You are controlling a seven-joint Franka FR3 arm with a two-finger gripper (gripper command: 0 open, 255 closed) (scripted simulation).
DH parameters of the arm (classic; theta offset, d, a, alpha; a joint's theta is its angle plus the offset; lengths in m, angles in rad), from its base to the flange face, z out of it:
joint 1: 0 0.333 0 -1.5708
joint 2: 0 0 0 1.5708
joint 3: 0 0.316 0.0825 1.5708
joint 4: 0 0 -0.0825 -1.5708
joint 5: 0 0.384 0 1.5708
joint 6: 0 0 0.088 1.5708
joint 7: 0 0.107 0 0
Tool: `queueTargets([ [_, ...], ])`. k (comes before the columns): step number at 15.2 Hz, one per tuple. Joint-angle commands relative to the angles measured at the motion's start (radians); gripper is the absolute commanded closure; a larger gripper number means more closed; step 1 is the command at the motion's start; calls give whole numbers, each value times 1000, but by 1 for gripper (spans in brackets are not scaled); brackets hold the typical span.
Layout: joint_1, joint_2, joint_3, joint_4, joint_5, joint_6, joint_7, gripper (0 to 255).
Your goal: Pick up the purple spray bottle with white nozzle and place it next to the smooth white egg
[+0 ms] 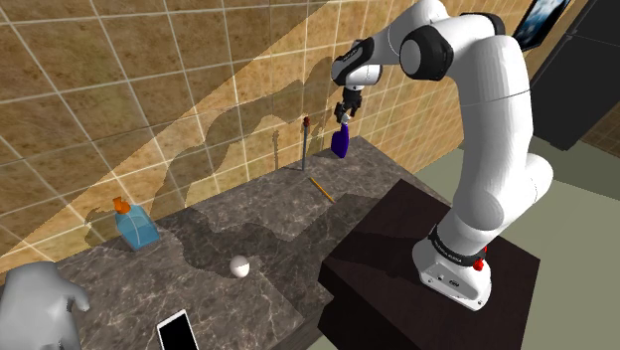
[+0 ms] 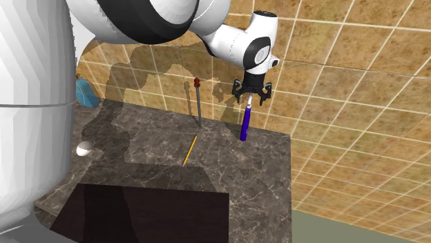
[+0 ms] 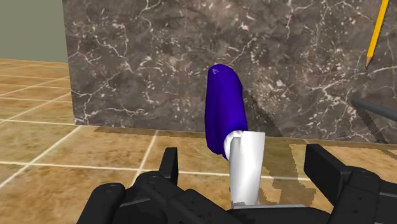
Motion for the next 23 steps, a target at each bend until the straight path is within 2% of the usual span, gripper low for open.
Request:
queueTargets([
  [1,0,6,2,0,2,7,0,0],
  [7,0,6,2,0,2,7,0,0],
  [8,0,6,2,0,2,7,0,255],
  [17,0,6,2,0,2,7,0,255],
  [23,9,-45,-12,4,-15,-47,11,255],
])
